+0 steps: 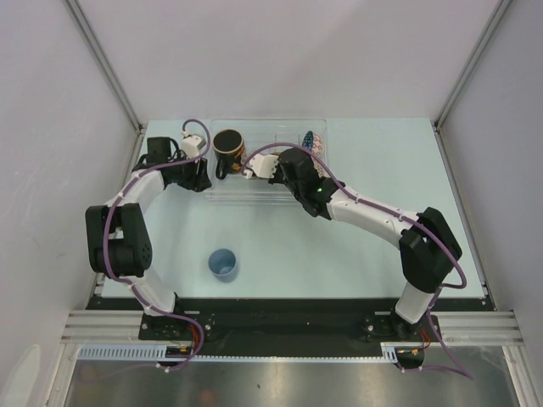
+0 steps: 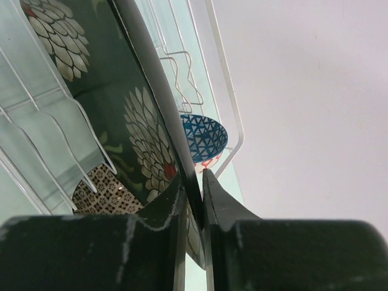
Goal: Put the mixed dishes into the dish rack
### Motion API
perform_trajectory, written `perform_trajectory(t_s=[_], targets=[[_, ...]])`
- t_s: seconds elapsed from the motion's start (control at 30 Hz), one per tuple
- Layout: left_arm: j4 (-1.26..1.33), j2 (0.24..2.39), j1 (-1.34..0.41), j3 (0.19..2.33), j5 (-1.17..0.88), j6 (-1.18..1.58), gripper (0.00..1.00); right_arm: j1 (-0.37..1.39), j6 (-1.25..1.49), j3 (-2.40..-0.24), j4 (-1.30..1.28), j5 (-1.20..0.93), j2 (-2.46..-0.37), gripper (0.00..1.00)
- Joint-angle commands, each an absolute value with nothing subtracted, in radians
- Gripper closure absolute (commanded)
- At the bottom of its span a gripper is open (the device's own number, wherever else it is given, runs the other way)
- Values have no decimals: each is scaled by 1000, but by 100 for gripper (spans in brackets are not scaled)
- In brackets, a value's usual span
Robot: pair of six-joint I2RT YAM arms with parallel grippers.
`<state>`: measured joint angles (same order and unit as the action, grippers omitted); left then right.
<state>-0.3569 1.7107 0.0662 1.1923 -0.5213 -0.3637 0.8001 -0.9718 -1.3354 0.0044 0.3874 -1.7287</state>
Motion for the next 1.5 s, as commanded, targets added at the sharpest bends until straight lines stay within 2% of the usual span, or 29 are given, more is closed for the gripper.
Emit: perform_trajectory(t_s=[0.0,0.4,0.97,1.1,1.2,1.37,1.47], targets=[[-425,1680,92,1207,-485,-380,44,773,-838,-1339,55,408,-1730,85],[-425,1681,95,1212,-489,-379,44,775,-815,-1339,80,394,-1795,67],[-426,1686,103,1206,-492,-382,43,787,-792,-1339,164,374,-1913,65],[-428,1687,103,1204,-494,-382,44,790,-798,-1339,193,382,-1934,58],[-426,1687,104,1206,-494,-380,44,790,-798,-1339,206,379,-1942,57],[-426,1687,104,1200,-495,-380,44,796,-792,-1339,213,374,-1948,60],[-425,1686,104,1193,-495,-379,44,799,-788,-1339,219,371,-1941,70]])
